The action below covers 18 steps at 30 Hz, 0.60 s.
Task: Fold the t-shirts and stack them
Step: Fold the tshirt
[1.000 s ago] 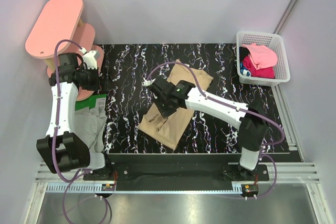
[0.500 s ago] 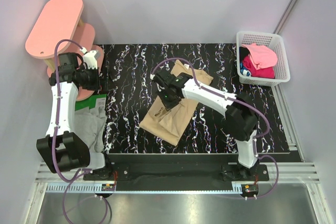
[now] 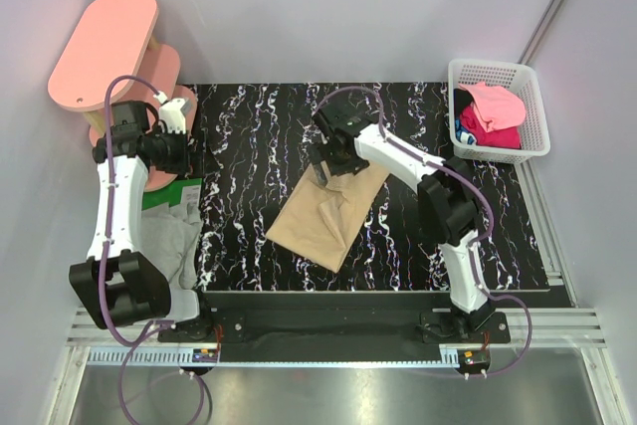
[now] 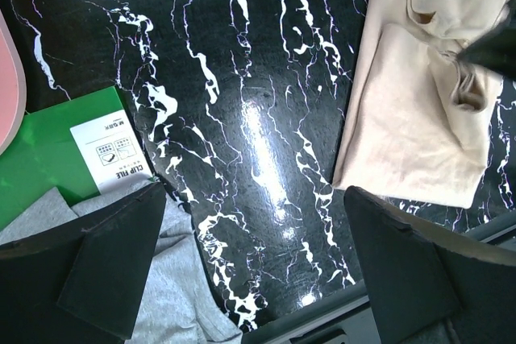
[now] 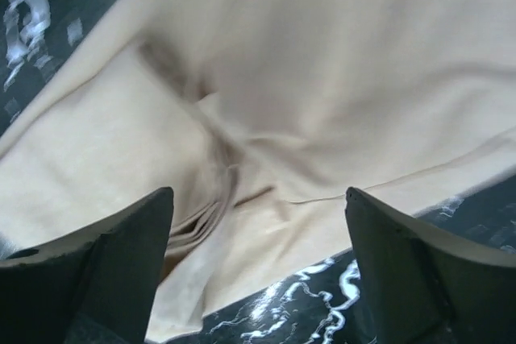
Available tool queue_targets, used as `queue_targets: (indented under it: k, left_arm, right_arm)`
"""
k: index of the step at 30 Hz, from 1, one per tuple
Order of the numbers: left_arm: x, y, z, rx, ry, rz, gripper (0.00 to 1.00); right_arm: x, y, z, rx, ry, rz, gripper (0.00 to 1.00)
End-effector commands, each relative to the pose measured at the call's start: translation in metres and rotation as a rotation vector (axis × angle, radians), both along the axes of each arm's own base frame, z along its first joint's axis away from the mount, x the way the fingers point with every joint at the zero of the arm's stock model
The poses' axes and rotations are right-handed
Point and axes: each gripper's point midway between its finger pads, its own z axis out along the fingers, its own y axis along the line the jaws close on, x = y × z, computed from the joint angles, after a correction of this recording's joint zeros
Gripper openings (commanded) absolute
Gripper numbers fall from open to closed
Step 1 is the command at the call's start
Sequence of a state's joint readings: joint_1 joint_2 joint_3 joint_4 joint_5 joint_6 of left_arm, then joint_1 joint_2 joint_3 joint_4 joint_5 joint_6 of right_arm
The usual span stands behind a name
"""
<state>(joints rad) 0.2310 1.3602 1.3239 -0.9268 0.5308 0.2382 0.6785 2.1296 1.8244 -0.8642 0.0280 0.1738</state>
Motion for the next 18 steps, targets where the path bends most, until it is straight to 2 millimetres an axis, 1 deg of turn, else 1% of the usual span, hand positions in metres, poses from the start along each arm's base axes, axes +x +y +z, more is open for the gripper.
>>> queue_targets:
  k: [1,2,3,4,5,6,7,8,9,10,11,12,13,14,15,16,17,18]
  left_arm:
    - [-0.002,-0.005,0.019,0.0,-0.073,-0.038,0.99]
    - [-0.003,-0.004,0.019,-0.001,-0.071,-0.038,0.99]
    - [-0.003,-0.005,0.018,0.0,-0.069,-0.04,0.99]
    - [-0.003,-0.004,0.017,-0.001,-0.066,-0.04,0.99]
    - [-0.003,-0.005,0.017,-0.001,-0.066,-0.045,0.99]
    - [-0.003,-0.005,0.018,0.0,-0.066,-0.043,0.99]
    - [-0.003,-0.005,0.018,-0.006,-0.064,-0.047,0.99]
    - [-0.004,-0.007,0.02,-0.01,-0.065,-0.052,0.99]
    - [-0.004,-0.008,0.021,-0.018,-0.063,-0.056,0.99]
    - [-0.004,-0.009,0.021,-0.02,-0.065,-0.059,0.99]
    - [-0.004,-0.01,0.022,-0.023,-0.064,-0.061,0.99]
    - [-0.004,-0.012,0.023,-0.025,-0.065,-0.067,0.99]
    - [-0.004,-0.014,0.024,-0.027,-0.067,-0.072,0.99]
    - [-0.005,-0.015,0.023,-0.027,-0.063,-0.075,0.99]
    - [-0.005,-0.018,0.023,-0.024,-0.062,-0.085,0.99]
    - [-0.004,-0.019,0.023,-0.021,-0.06,-0.086,0.99]
    - [-0.005,-0.02,0.023,-0.021,-0.059,-0.087,0.99]
    - [-0.006,-0.019,0.023,-0.014,-0.059,-0.084,0.99]
  right_arm:
    - [0.058,-0.059,0.046,-0.17,-0.222,-0.265,0.94]
    - [0.062,-0.065,0.053,-0.165,-0.233,-0.323,0.93]
    - [0.062,-0.069,0.066,-0.138,-0.244,-0.347,0.93]
    - [0.057,-0.064,0.071,-0.103,-0.235,-0.338,0.89]
    - [0.052,-0.055,0.078,-0.054,-0.223,-0.321,0.87]
    - [0.039,-0.04,0.094,0.047,-0.197,-0.288,0.84]
    - [0.023,-0.023,0.092,0.079,-0.184,-0.235,0.83]
    - [0.013,-0.016,0.095,0.08,-0.188,-0.21,0.83]
    - [0.005,-0.015,0.102,0.075,-0.206,-0.206,0.84]
    - [-0.013,-0.004,0.098,0.079,-0.176,-0.169,0.84]
    - [-0.023,0.004,0.098,0.109,-0.148,-0.157,0.84]
    - [-0.041,0.018,0.107,0.184,-0.111,-0.122,0.84]
    - [-0.049,0.03,0.098,0.232,-0.089,-0.092,0.84]
    - [-0.066,0.046,0.099,0.279,-0.063,-0.047,0.84]
    - [-0.079,0.058,0.1,0.329,-0.03,-0.001,0.84]
    - [-0.086,0.062,0.091,0.332,-0.017,0.021,0.83]
    - [-0.099,0.069,0.081,0.299,-0.011,0.065,0.82]
    - [-0.098,0.061,0.068,0.224,-0.047,0.057,0.81]
